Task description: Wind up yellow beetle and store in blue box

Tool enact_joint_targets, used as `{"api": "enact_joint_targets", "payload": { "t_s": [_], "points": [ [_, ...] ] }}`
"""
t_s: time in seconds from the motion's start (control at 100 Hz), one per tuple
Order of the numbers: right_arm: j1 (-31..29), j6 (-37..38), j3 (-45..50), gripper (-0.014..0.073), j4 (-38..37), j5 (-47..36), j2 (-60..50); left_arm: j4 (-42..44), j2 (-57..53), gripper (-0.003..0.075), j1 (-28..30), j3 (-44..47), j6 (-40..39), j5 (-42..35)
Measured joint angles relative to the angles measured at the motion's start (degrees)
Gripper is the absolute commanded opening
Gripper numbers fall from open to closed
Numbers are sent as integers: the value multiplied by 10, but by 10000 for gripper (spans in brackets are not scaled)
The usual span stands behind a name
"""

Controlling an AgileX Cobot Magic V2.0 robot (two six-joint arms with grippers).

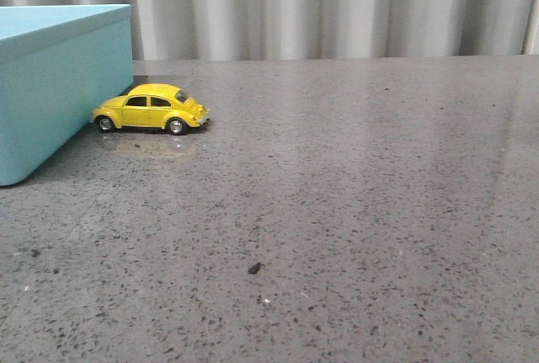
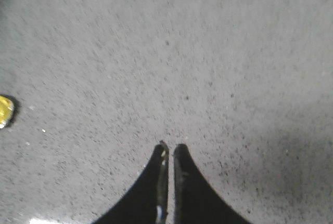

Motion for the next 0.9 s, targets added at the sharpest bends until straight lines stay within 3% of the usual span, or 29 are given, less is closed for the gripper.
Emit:
{"api": "enact_joint_targets", "payload": {
  "t_s": [0.29, 0.39, 0.64, 0.9],
  "points": [
    [0, -4, 0, -61, 1, -11, -86, 0, 135, -6, 0, -119, 58, 42],
    [0, -4, 0, -61, 1, -10, -108, 0, 176, 66, -8, -155, 92, 53],
    [0, -12, 33, -61, 1, -9, -154, 0, 266, 364, -78, -226, 138, 54],
    [0, -24, 89, -61, 1, -23, -182, 5, 346, 380, -147, -285, 164, 53]
  ]
}}
